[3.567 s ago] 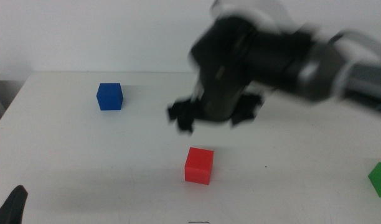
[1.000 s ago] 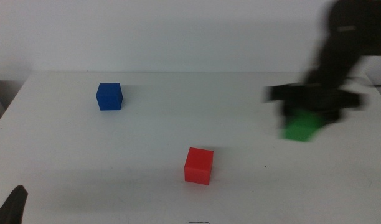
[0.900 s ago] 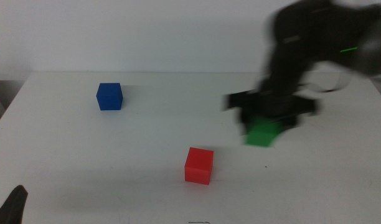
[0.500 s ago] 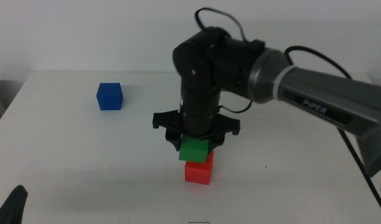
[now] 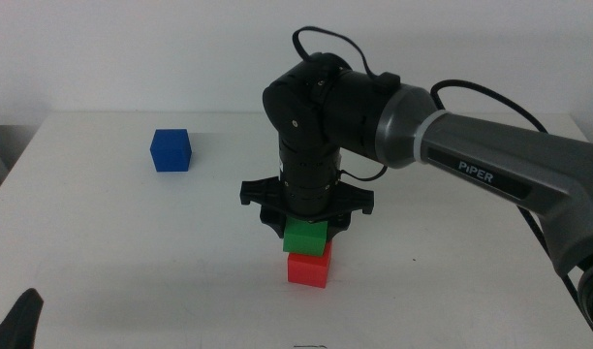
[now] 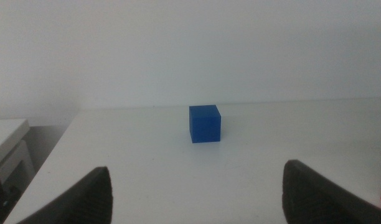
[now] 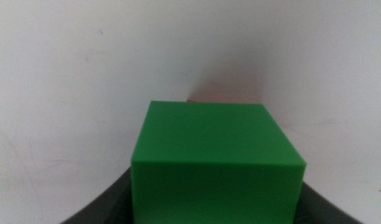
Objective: Stack red cubes first, then green, then blue cubes in a specific spot.
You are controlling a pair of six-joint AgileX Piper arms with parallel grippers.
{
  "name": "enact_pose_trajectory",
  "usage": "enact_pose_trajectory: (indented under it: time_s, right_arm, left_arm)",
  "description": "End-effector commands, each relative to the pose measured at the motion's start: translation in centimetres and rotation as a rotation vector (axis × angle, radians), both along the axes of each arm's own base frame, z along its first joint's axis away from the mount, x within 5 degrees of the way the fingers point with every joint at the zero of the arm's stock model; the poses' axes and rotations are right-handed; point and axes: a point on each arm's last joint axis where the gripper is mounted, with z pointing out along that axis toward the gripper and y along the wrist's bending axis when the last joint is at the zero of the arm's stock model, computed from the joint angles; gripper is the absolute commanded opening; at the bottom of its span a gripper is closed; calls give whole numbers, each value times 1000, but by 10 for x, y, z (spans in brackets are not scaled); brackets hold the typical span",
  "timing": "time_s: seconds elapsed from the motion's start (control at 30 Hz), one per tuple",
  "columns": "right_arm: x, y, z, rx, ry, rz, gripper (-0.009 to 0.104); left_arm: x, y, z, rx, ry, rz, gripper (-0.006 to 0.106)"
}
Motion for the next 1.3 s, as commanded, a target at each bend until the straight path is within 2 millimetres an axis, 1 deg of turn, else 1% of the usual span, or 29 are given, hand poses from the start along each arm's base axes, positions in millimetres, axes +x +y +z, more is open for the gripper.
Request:
enact_pose_trajectory:
  time_s: [0.0,0.07,0.17,0.33,0.4,0.43,0.47,0.53,0.6,0.63,0.73,0.83,1.03,1.17,1.27]
  right_arm:
    - [-7,-10,35,-9,-27,5,4]
    - [-7,-11,37,-11,-34,11,4]
    - [-8,-14,46,-7,-58,13,4]
    - [-20,-22,82,38,-128,25,4]
    - [-27,-24,91,46,-151,26,4]
    - [-30,-28,92,41,-149,7,4]
    - [-32,-33,91,31,-151,-22,4]
    - [-37,-41,78,-17,-137,-85,4]
    - [-38,-44,68,-42,-121,-111,4]
    - [-38,-43,67,-39,-119,-111,4]
    - [-35,-37,75,16,-165,-102,4]
    - [-30,-32,75,33,-173,-119,4]
    - [-19,-13,55,33,-113,-94,4]
    - [-17,-12,43,-20,-74,-94,4]
    - [-16,-10,38,-25,-69,-92,4]
  left_arm:
    - [-2,0,9,-26,-96,-7,94]
    - [-2,0,9,-26,-96,-7,94]
    - [-2,0,9,-26,-96,-7,94]
    - [-2,0,9,-26,-96,-7,94]
    - [-2,0,9,-26,-96,-7,94]
    - [-2,0,9,-26,-96,-7,94]
    - [-2,0,9,-26,-96,-7,94]
    - [-2,0,9,-26,-96,-7,94]
    - [-2,0,9,-26,-96,-7,94]
    - [-2,0,9,-26,-96,-7,94]
    - [-2,0,9,-26,-96,-7,94]
    - [-2,0,9,-26,-96,-7,94]
    - [-2,0,9,-26,-96,-7,94]
    - [-2,0,9,-26,-96,-7,94]
    - [-2,0,9,-26,-96,-7,94]
